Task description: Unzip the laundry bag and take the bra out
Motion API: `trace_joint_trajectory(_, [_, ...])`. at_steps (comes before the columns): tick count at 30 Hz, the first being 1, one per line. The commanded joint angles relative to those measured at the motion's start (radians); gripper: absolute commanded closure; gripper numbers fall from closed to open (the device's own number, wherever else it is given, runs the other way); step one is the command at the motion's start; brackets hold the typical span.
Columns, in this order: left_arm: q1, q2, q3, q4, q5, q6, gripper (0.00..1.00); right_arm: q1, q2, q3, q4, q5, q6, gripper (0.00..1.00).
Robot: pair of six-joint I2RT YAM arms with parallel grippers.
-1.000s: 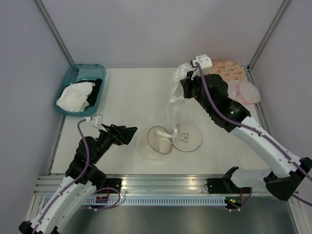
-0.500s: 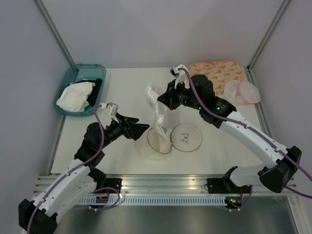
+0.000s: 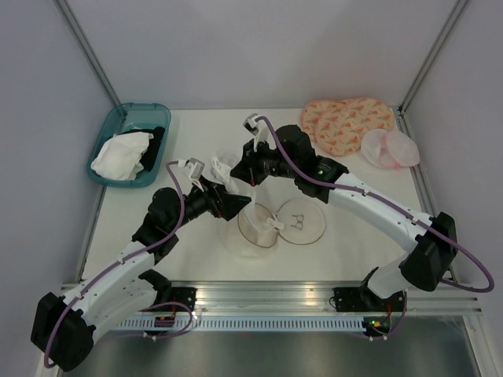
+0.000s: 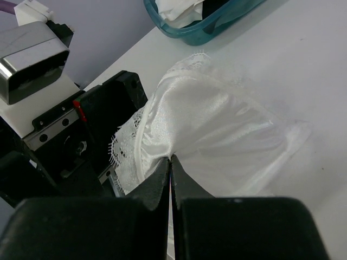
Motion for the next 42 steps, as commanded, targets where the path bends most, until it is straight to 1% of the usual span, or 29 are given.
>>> trace_joint_trajectory(1, [-0.017,0.012,0.061,0.062,-0.005,0.006,0.00,0.024,0.031,0.077,0.073,0.022,0.022,1.00])
trace_joint_trajectory(4, [-0.020,0.026,0.078,0.006,-0.047,0.016,0.01,0.047,0.053,0.099,0.085,0.024,0.023,1.00])
trace_joint_trajectory(6, [-0.020,0.033,0.092,-0.030,-0.062,0.023,0.11,0.062,0.061,0.114,0.085,0.022,0.019,1.00])
trace_joint_trajectory(7, [-0.020,0.035,0.097,-0.041,-0.070,0.031,0.23,0.068,0.065,0.117,0.082,0.022,0.019,1.00])
trace_joint_trajectory(9, [-0.020,0.035,0.106,-0.060,-0.081,0.040,0.38,0.073,0.062,0.117,0.079,0.022,0.016,1.00])
trace_joint_trajectory(10, [-0.020,0.035,0.107,-0.064,-0.090,0.042,0.57,0.073,0.054,0.117,0.076,0.025,0.013,1.00])
trace_joint_trajectory(12, [-0.020,0.029,0.107,-0.076,-0.123,0.042,0.79,0.073,0.044,0.109,0.068,0.037,0.010,1.00])
trace_joint_trajectory(13, [-0.020,0.026,0.104,-0.078,-0.131,0.040,0.94,0.073,0.035,0.106,0.067,0.039,0.008,1.00])
trace_joint_trajectory(14, [-0.020,0.024,0.104,-0.078,-0.137,0.039,0.98,0.073,0.030,0.100,0.058,0.039,0.006,1.00])
trace_joint_trajectory(16, [-0.020,0.018,0.101,-0.078,-0.147,0.037,0.98,0.073,0.015,0.088,0.047,0.047,0.000,0.99])
trace_joint_trajectory(18, [-0.020,0.009,0.101,-0.087,-0.153,0.039,0.98,0.073,-0.014,0.077,0.044,0.106,-0.006,0.99])
trace_joint_trajectory(19, [-0.020,0.004,0.101,-0.090,-0.157,0.039,0.98,0.072,-0.027,0.070,0.033,0.143,-0.013,0.93])
trace_joint_trajectory(20, [-0.020,0.001,0.100,-0.096,-0.168,0.042,0.98,0.073,-0.039,0.068,0.024,0.177,-0.021,0.62])
trace_joint_trajectory(21, [-0.020,-0.005,0.101,-0.103,-0.176,0.045,0.98,0.073,-0.065,0.068,0.015,0.267,-0.027,0.47])
trace_joint_trajectory(22, [-0.020,-0.014,0.101,-0.119,-0.185,0.048,0.98,0.072,-0.079,0.068,-0.007,0.309,-0.027,0.36])
trace_joint_trajectory(23, [-0.020,-0.022,0.101,-0.124,-0.209,0.054,0.98,0.068,-0.091,0.069,-0.019,0.332,-0.027,0.22])
trace_joint_trajectory(24, [-0.020,-0.026,0.101,-0.132,-0.223,0.059,0.98,0.064,-0.119,0.071,-0.031,0.413,-0.036,0.17])
trace_joint_trajectory(25, [-0.019,-0.036,0.104,-0.150,-0.243,0.063,0.98,0.061,-0.134,0.068,-0.057,0.447,-0.044,0.14])
trace_joint_trajectory(26, [-0.019,-0.039,0.113,-0.156,-0.281,0.072,0.98,0.058,-0.149,0.066,-0.073,0.485,-0.049,0.07])
trace_joint_trajectory(28, [-0.017,-0.042,0.132,-0.172,-0.315,0.088,0.98,0.055,-0.195,0.054,-0.116,0.565,-0.069,0.06])
trace_joint_trajectory(29, [-0.014,-0.036,0.165,-0.193,-0.353,0.109,0.98,0.055,-0.215,0.047,-0.127,0.585,-0.070,0.05])
trace_joint_trajectory(31, [-0.002,-0.020,0.210,-0.213,-0.377,0.138,0.98,0.053,-0.278,0.002,-0.142,0.616,-0.076,0.05])
trace_joint_trajectory(33, [0.036,0.016,0.293,-0.245,-0.399,0.175,0.98,0.053,-0.342,-0.029,-0.151,0.627,-0.075,0.04])
trace_joint_trajectory(37, [0.159,0.090,0.472,-0.279,-0.384,0.189,0.98,0.053,-0.430,-0.119,-0.177,0.630,-0.063,0.04])
trace_joint_trajectory(38, [0.215,0.107,0.501,-0.285,-0.351,0.183,0.98,0.053,-0.458,-0.131,-0.183,0.628,-0.054,0.04])
trace_joint_trajectory(39, [0.239,0.143,0.532,-0.300,-0.351,0.184,0.98,0.053,-0.469,-0.157,-0.188,0.627,-0.050,0.04])
trace_joint_trajectory(40, [0.256,0.161,0.563,-0.313,-0.357,0.194,0.98,0.053,-0.478,-0.170,-0.194,0.625,-0.047,0.04])
trace_joint_trajectory(41, [0.283,0.182,0.630,-0.331,-0.375,0.219,0.98,0.055,-0.487,-0.180,-0.199,0.622,-0.041,0.04])
trace_joint_trajectory(42, [0.297,0.197,0.662,-0.345,-0.410,0.233,0.98,0.053,-0.502,-0.193,-0.200,0.607,-0.031,0.04])
